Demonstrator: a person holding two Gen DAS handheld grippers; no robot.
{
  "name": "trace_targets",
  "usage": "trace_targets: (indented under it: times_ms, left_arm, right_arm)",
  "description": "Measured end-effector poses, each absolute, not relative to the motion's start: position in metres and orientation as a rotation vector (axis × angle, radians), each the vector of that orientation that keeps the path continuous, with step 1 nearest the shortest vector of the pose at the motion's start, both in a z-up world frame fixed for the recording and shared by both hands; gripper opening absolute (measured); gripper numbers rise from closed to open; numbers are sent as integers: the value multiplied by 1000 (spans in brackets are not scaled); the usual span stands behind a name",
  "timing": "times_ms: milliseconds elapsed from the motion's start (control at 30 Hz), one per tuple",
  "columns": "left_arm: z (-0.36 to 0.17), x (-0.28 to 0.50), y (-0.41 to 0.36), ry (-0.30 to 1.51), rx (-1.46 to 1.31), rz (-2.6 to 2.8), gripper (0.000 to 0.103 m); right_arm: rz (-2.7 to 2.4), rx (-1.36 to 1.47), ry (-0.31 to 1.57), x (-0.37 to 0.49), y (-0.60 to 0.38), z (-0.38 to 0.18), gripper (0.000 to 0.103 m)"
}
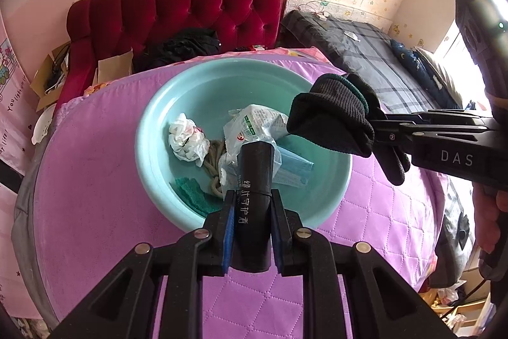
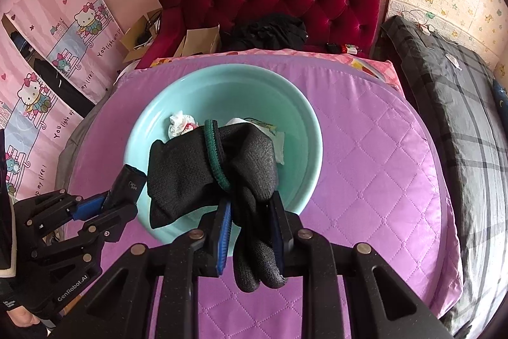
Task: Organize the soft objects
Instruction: 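Carry the glove with the right tool while the left tool carries the black roll over the basin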
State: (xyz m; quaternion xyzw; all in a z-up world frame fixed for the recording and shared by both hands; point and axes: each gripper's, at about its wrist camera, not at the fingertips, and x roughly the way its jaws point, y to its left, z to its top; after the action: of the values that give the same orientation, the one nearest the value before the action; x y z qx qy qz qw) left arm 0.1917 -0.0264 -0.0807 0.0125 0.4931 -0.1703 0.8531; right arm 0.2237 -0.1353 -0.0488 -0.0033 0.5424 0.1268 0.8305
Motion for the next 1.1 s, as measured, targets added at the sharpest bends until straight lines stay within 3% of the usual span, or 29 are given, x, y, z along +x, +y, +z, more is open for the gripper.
trace_targets:
  times_ms: [833,1100]
  left_arm:
    - [-124,282,-23,1086,-1,-284,21]
    - [-133,292,-23,1096,-1,-278,22]
  right_arm:
    - [277,-15,1187,325,-100,-94,25]
    - [282,-4,1187,334,-96,-101,31]
